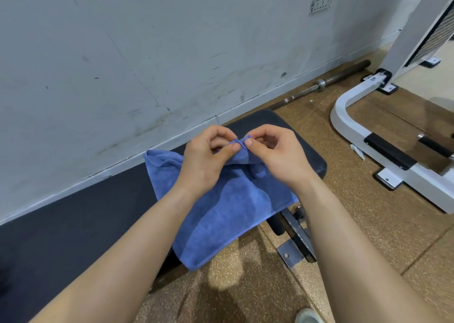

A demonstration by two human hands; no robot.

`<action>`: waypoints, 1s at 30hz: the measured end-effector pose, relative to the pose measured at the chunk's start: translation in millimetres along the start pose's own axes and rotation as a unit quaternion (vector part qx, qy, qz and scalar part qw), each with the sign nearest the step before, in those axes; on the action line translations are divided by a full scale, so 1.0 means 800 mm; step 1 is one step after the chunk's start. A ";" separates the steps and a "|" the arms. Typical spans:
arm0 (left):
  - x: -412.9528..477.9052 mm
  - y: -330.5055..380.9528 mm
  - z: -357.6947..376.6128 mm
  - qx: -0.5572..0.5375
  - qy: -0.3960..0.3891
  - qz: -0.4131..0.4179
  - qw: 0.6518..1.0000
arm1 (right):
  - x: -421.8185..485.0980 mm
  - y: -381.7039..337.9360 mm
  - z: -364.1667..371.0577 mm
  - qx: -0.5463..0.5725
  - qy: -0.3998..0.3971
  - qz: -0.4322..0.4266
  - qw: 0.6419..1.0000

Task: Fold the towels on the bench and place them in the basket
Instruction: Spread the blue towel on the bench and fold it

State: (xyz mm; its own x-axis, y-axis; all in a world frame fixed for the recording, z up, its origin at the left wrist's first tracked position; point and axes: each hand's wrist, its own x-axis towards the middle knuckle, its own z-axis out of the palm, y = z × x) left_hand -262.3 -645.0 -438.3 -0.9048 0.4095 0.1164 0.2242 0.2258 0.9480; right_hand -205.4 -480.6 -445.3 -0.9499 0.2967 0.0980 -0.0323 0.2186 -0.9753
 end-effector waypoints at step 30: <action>0.013 0.005 0.014 0.027 0.021 0.027 0.999 | -0.002 -0.009 -0.017 0.013 -0.064 0.002 0.998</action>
State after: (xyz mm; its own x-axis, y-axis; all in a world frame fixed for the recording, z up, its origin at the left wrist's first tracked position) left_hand -266.5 -629.8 -436.4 -0.9052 0.3846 0.1806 0.2913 0.2524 0.9227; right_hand -199.7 -470.3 -435.8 -0.9818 0.1765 0.0699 -0.0350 0.1939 -0.9804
